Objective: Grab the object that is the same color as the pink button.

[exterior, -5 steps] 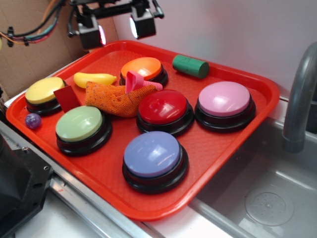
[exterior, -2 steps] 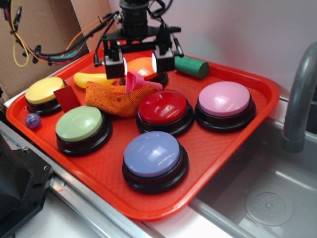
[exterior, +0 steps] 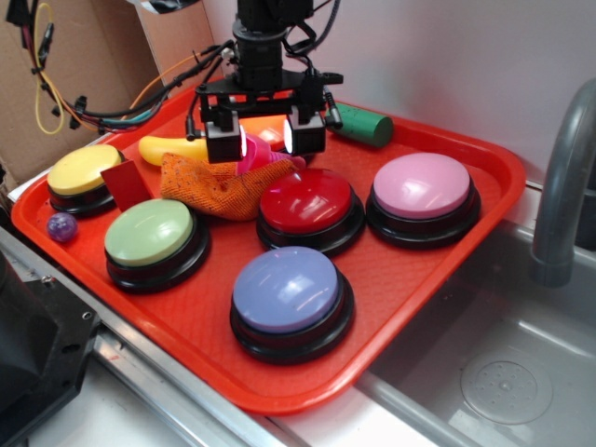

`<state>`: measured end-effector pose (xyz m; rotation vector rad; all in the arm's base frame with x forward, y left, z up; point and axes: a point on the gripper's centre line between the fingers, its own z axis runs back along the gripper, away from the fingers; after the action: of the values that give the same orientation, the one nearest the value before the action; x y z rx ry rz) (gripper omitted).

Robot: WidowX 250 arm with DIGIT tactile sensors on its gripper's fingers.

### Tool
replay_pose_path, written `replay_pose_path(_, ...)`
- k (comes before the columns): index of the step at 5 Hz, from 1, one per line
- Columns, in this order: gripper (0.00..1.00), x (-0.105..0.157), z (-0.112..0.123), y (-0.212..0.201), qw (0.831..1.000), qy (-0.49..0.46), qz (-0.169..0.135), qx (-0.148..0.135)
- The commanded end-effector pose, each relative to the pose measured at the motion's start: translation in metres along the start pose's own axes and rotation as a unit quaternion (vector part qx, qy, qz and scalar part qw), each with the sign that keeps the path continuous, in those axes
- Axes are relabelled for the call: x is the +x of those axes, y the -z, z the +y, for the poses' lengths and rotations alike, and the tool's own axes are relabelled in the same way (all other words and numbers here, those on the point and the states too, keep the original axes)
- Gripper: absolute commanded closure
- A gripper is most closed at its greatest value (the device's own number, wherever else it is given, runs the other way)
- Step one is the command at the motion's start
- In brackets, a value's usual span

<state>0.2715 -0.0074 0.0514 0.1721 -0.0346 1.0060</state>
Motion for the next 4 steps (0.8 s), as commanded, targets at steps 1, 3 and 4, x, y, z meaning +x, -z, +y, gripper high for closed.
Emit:
replay_pose_path(1,1.00,0.009,0.007,-0.008,1.000,-0.007,0.000,-0.024)
replay_pose_path(3,1.00,0.019,0.023,-0.043,0.997,0.035,-0.012,-0.070)
replay_pose_path(4,1.00,0.031,0.039,-0.075,0.989,0.101,-0.024,-0.103)
